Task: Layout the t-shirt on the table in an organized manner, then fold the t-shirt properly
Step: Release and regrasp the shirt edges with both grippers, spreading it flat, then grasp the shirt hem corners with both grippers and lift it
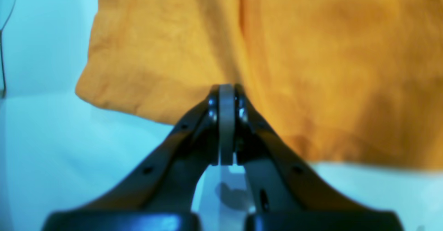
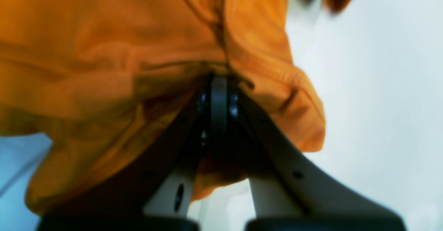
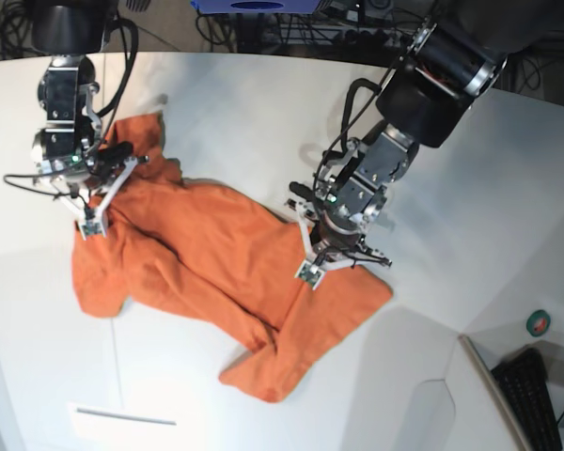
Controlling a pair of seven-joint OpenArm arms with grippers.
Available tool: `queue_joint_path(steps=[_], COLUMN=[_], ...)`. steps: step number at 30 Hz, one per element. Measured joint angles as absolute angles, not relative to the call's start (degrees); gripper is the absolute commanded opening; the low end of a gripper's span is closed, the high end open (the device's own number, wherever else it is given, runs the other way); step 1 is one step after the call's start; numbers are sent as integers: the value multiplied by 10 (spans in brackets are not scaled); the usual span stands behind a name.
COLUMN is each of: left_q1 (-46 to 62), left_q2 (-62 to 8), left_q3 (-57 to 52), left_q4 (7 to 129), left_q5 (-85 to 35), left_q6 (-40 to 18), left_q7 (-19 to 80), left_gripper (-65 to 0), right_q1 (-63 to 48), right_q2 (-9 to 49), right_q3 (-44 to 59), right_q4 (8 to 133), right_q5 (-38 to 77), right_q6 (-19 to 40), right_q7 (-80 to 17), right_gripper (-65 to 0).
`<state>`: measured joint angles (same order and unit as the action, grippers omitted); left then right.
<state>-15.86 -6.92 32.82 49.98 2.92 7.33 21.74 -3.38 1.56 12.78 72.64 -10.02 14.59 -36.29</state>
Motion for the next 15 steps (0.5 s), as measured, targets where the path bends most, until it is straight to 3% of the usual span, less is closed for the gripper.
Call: queue_joint_path(steps=[11,15], left_q1=[-2,41], left_q2=[-109,-108], left_q3=[176,168], left_q4=[672,737], left_q5=[21,13], left_q6=[59,57], left_q7=[232,269], left_gripper=[-650,-650], right_q1=[19,7], right_q2=[46,45], right_q3=[123,123], right_q4=[703,772], right_q5=[-109,-111], right_q6=[149,146], right_q7=[-394,-400], right_gripper=[-650,-650])
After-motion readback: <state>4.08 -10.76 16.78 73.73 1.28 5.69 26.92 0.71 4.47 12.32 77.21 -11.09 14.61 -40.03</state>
